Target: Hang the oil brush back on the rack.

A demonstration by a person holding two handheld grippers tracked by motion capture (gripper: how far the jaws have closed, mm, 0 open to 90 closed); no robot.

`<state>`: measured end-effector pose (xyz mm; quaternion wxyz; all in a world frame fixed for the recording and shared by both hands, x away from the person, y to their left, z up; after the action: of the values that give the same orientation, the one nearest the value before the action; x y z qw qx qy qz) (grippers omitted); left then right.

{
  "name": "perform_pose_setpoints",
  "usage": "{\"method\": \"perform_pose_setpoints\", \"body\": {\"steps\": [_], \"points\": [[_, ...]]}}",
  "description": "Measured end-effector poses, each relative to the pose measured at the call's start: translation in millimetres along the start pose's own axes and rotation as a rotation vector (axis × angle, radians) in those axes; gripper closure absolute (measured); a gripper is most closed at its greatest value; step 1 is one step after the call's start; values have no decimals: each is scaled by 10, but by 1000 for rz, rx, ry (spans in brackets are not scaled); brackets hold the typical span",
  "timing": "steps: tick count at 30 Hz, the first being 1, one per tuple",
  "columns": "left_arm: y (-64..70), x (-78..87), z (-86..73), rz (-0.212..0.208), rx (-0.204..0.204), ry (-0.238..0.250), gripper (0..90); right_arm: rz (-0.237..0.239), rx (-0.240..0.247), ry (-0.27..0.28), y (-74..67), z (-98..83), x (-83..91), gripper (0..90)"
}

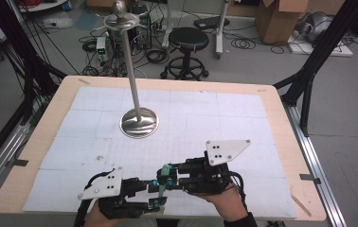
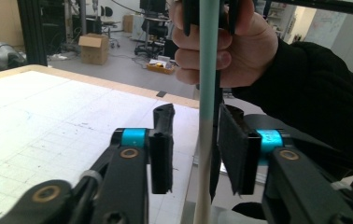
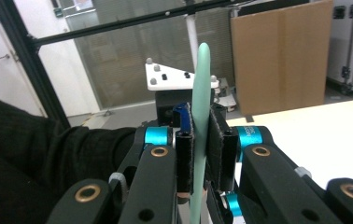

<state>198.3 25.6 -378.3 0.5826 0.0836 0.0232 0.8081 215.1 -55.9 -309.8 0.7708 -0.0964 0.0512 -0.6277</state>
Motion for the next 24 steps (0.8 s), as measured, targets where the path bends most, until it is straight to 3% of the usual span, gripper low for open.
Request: {"method": "perform_pose_setpoints", "body": {"steps": [4, 9, 12, 13, 14, 15, 18, 22, 24], "points": [[5, 9, 2, 1, -6, 3, 741, 14, 14, -6, -14, 14, -32, 822], [26, 6, -7, 7, -28, 1, 837, -5, 23, -8, -14, 11, -48, 821], [-2, 5, -5, 46, -37, -1, 840, -30, 28, -7, -15, 10, -56, 774], [-24, 7, -4, 67, -36, -2, 841, -62, 29, 2, -3, 19, -53, 584], [-49, 10, -1, 90, -36, 0, 841, -124, 25, 20, 33, 36, -47, 429], [-76, 13, 7, 112, -33, 5, 841, -183, 20, 23, 73, 43, -36, 360], [-148, -5, 17, 188, -18, 12, 841, -304, 49, -2, 111, 42, -5, 301], [-221, -63, -16, 285, -17, -15, 841, -416, 94, -1, 129, 65, 51, 287], [-240, -83, -24, 318, -18, -17, 841, -468, 95, 2, 150, 66, 77, 271]]}}
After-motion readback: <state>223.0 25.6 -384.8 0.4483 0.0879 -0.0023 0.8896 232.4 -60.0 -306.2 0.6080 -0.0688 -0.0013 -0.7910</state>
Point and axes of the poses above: each handheld gripper's, and its own axes: x roughly backward along the jaws, z roughly out of its top, y roughly to its right, the point moved 9 cm from there along -x, roughly forward along the jaws, and after that the axes turned 9 degrees about z, right-handed, at the moved point
